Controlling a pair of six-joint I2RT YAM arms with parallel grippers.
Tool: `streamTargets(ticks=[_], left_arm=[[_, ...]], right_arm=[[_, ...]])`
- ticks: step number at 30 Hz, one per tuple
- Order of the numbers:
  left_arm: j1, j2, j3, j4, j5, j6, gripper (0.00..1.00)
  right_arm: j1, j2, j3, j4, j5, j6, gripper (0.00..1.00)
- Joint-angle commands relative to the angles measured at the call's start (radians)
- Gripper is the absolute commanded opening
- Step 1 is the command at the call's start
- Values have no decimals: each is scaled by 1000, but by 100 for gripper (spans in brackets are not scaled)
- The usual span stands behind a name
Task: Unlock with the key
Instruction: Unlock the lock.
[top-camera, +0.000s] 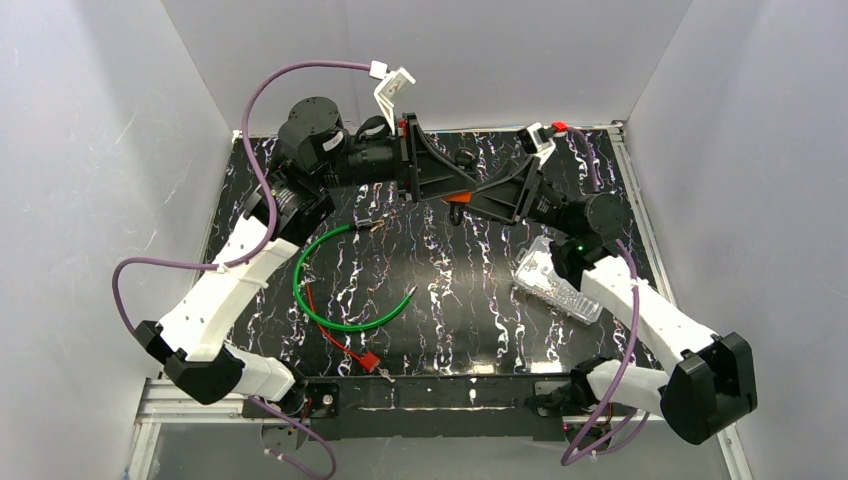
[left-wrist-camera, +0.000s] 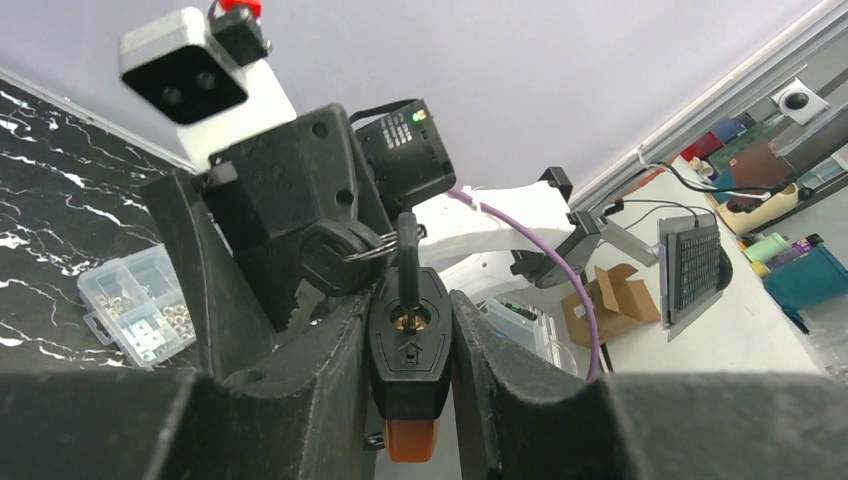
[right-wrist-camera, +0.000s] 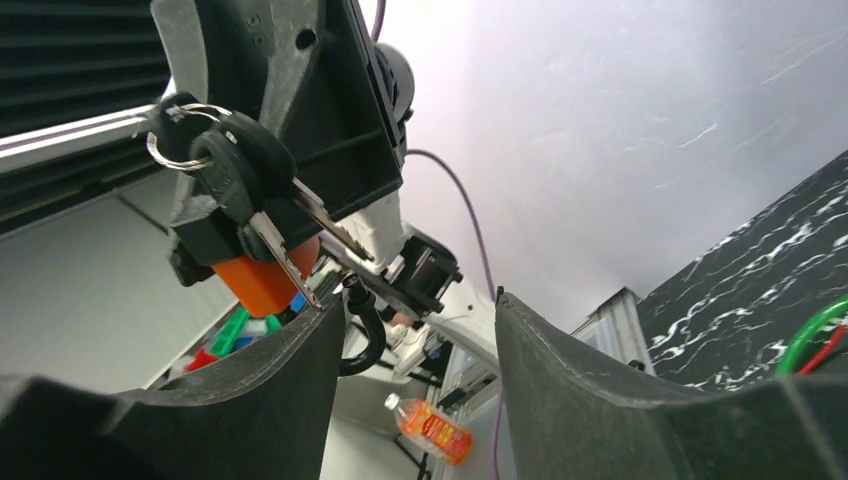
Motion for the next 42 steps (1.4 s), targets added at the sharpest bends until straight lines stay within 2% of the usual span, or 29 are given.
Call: streamTargets(ticks=[1,8,16,22,25,29,33,36,38,42], left_arm=[[1,-14,16,73,21,-15,0],[1,-12,22,50,9,5,0],[1,-29,3,36,-2,34,0],[3,-34,12,30,-14,43,0],[4,-37,18,17,-32,54,0],[12,-36,16,-1,-64,67,0],[13,-25,13,1,-79,62,0],[13,-17,23,-3,-87,61,0],[13,-17,24,-10,-96,62,0],[15,-24,24,-25,-124,73,0]], right_arm=[[57,40,40,141,-14,25,62],[107,66,36,150,0,15,50],[104,36,5,164,31,19,47],[76,-92,-65,-50,57,-91,53],[73,-209,-66,-333,97,-260,57],[156,-348,-16,-688,259,-516,60],[296,-371,80,-891,420,-705,60],[396,-345,144,-971,555,-815,61],[459,-323,186,-1006,662,-885,65],[599,-263,268,-1054,930,-1046,68]])
